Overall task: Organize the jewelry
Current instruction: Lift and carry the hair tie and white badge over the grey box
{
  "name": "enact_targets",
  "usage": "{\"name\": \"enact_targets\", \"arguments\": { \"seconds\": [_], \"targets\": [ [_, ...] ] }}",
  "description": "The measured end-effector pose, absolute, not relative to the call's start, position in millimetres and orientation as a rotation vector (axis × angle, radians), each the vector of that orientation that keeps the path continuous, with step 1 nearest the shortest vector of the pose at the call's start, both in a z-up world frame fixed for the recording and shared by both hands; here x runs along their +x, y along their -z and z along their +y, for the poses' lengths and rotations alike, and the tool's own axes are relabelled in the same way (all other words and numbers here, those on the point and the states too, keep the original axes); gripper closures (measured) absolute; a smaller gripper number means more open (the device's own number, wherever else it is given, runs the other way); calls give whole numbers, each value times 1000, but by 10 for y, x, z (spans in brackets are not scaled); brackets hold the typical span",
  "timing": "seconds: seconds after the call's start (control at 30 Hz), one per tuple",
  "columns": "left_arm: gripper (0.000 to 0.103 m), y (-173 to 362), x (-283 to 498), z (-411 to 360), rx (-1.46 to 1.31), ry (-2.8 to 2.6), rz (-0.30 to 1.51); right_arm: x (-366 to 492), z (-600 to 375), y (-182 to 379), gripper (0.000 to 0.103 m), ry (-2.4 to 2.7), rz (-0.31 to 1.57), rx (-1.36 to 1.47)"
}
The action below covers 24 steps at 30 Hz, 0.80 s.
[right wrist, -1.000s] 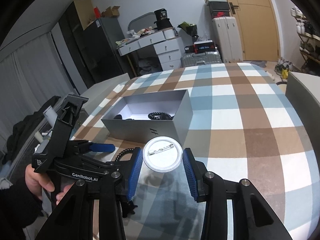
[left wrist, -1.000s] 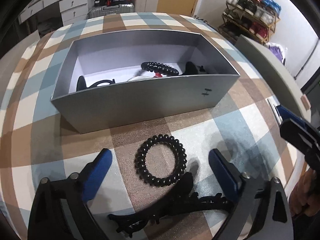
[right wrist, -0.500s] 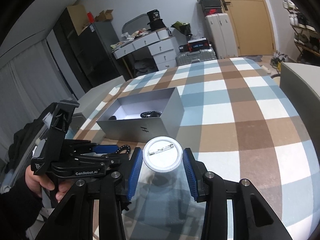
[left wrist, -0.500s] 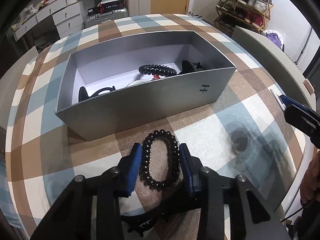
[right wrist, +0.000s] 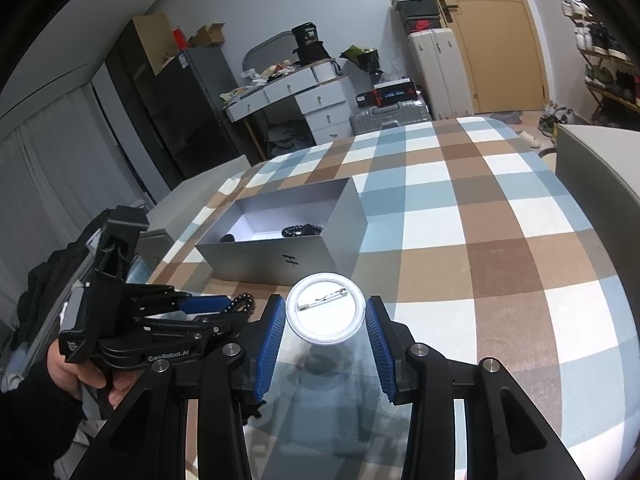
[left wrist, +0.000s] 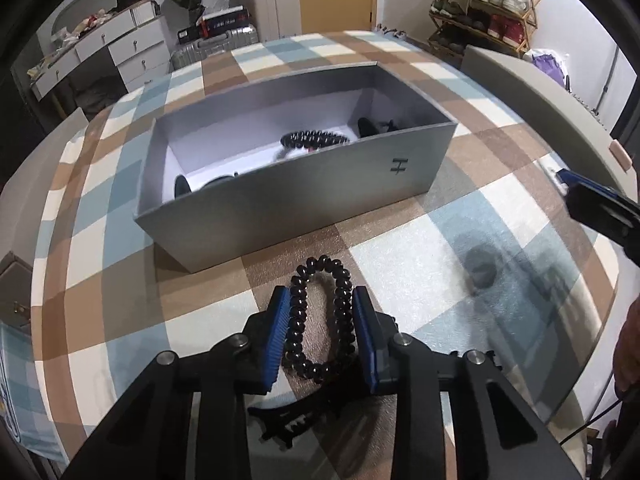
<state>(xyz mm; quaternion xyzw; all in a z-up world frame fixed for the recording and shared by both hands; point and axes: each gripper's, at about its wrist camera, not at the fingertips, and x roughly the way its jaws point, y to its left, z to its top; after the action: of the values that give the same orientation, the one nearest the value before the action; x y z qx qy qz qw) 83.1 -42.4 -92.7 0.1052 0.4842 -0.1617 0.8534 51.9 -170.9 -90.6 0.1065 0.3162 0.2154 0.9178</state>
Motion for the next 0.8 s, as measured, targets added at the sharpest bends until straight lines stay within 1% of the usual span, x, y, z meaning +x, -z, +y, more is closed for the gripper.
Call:
{"name": "enact_targets", "arguments": {
  "seconds": [0.23,0.27,0.3,0.4,0.57,0.63,0.67,0.7,0.77,0.8],
  "targets": [
    [77,743,713,-378,187,361,974,531,-1718,848,63,-462,639,252],
    [84,706,693,-364,179,363,965,529,-1705,836,63,-462,638,250],
    [99,676,676,-352,174,367,960,529,-1689,822,63,-464,636,246],
    [99,595,663,-308,134,399,965,556,-1626,761,63,-487,631,237],
    [99,683,747,-304,116,405,989,622,-1486,711,63,-495,636,191],
    [97,718,793,-290,118,388,983,624,-1471,728,63,-494,640,196],
    [95,735,817,-270,111,374,979,620,-1467,738,63,-492,642,198],
    [88,768,864,-252,100,368,985,624,-1457,761,63,-491,647,201],
    [82,850,956,-231,69,378,1014,639,-1441,801,63,-491,660,204],
    [82,891,988,-229,62,382,1026,645,-1432,814,63,-489,665,204]
  ]
}}
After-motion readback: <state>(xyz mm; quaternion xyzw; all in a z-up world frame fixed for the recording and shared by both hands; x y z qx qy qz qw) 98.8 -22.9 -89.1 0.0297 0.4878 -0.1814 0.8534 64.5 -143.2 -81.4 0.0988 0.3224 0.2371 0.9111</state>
